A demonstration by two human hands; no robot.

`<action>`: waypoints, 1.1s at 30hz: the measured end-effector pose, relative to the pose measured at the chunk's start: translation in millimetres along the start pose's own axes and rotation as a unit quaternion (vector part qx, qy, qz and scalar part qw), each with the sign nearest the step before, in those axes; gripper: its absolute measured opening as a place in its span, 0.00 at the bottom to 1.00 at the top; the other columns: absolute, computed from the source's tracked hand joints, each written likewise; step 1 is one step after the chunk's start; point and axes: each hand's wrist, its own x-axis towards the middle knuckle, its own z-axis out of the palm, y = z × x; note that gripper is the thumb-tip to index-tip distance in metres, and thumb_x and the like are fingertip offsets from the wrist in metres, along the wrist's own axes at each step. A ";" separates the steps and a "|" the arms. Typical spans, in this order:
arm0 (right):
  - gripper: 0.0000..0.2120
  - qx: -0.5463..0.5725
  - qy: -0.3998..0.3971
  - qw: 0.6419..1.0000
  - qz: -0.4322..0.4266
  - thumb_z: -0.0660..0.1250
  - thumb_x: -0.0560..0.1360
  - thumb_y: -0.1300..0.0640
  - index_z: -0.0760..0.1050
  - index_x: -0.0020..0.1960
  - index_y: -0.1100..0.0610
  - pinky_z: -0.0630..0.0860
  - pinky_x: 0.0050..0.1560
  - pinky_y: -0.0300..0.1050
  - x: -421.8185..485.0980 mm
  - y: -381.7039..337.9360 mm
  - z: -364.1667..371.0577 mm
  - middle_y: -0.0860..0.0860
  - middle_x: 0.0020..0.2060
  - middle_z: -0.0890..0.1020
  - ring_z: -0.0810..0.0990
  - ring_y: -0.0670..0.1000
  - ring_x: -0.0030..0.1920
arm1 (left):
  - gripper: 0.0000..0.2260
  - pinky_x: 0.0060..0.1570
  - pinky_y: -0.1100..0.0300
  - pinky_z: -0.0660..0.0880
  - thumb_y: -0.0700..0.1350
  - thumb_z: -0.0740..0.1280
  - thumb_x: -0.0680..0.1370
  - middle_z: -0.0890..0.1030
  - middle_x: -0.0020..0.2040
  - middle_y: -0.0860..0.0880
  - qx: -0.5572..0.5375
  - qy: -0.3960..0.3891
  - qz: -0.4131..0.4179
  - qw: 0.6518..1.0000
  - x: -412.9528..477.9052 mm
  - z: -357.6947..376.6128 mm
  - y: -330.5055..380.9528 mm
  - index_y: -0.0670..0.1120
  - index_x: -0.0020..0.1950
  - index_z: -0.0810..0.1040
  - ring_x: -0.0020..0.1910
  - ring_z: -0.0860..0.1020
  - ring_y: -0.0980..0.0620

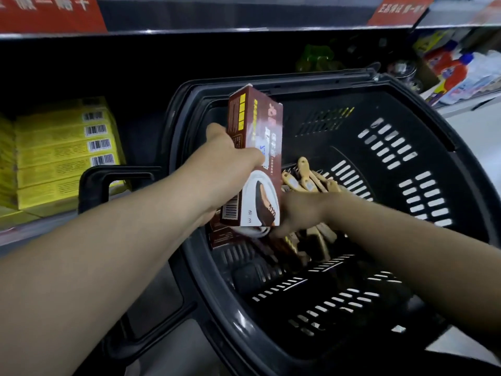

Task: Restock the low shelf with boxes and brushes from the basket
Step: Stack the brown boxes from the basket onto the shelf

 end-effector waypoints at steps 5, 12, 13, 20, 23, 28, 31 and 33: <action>0.21 0.013 0.340 0.938 -0.074 0.76 0.67 0.59 0.74 0.57 0.56 0.76 0.52 0.48 -59.2 21.4 -24.6 0.49 0.53 0.81 0.79 0.50 0.53 | 0.16 0.47 0.47 0.80 0.41 0.66 0.76 0.81 0.46 0.45 -0.007 0.002 0.006 1.000 3.8 -6.5 5.7 0.48 0.60 0.64 0.41 0.82 0.46; 0.22 -0.163 0.612 0.732 -0.252 0.76 0.66 0.64 0.71 0.56 0.61 0.78 0.55 0.54 -76.1 8.3 -24.7 0.61 0.56 0.78 0.79 0.60 0.56 | 0.14 0.49 0.45 0.80 0.45 0.67 0.75 0.83 0.46 0.44 -0.017 -0.035 -0.038 0.999 -1.1 -4.7 0.8 0.47 0.57 0.67 0.42 0.84 0.45; 0.22 -0.174 0.612 0.721 -0.276 0.76 0.67 0.64 0.70 0.56 0.61 0.77 0.56 0.54 -75.5 3.7 -22.7 0.60 0.57 0.76 0.78 0.60 0.57 | 0.13 0.50 0.44 0.79 0.46 0.67 0.75 0.83 0.45 0.43 -0.040 -0.038 -0.052 0.997 -2.9 -3.1 0.5 0.47 0.56 0.68 0.42 0.84 0.44; 0.20 -0.160 0.577 0.729 -0.332 0.72 0.71 0.61 0.68 0.59 0.59 0.76 0.58 0.54 -61.7 -23.2 -10.4 0.58 0.59 0.70 0.73 0.58 0.61 | 0.33 0.49 0.49 0.77 0.69 0.71 0.61 0.85 0.45 0.45 -0.130 -0.131 -0.101 0.978 -9.9 -0.6 0.3 0.50 0.59 0.77 0.43 0.84 0.46; 0.29 -0.114 0.557 0.762 -0.310 0.75 0.68 0.65 0.65 0.64 0.59 0.73 0.63 0.55 -53.4 -26.2 -7.4 0.57 0.63 0.67 0.69 0.57 0.65 | 0.40 0.50 0.46 0.79 0.61 0.76 0.58 0.85 0.47 0.45 -0.124 -0.074 -0.091 0.985 -8.6 -3.7 -1.1 0.47 0.65 0.70 0.43 0.84 0.45; 0.31 0.103 0.420 0.902 -0.005 0.71 0.72 0.58 0.59 0.70 0.56 0.74 0.60 0.53 -21.6 -21.7 17.8 0.54 0.62 0.73 0.74 0.52 0.61 | 0.27 0.31 0.61 0.78 0.58 0.75 0.64 0.85 0.38 0.53 -0.109 0.004 0.017 0.994 -4.5 -10.6 6.0 0.52 0.57 0.69 0.35 0.84 0.55; 0.27 -0.082 0.106 0.990 0.045 0.63 0.76 0.55 0.60 0.72 0.58 0.65 0.68 0.55 16.5 -8.7 42.1 0.57 0.68 0.68 0.66 0.57 0.69 | 0.25 0.30 0.64 0.77 0.60 0.72 0.59 0.84 0.37 0.56 -0.081 0.018 0.052 0.995 -5.4 -16.2 14.4 0.55 0.51 0.69 0.34 0.83 0.57; 0.29 -0.181 0.009 0.981 0.066 0.61 0.77 0.58 0.55 0.74 0.60 0.62 0.70 0.56 38.3 -6.8 53.6 0.60 0.71 0.64 0.64 0.59 0.71 | 0.27 0.34 0.60 0.78 0.61 0.72 0.58 0.84 0.38 0.55 -0.057 0.028 0.059 0.996 -5.8 -20.5 16.7 0.55 0.53 0.68 0.34 0.83 0.57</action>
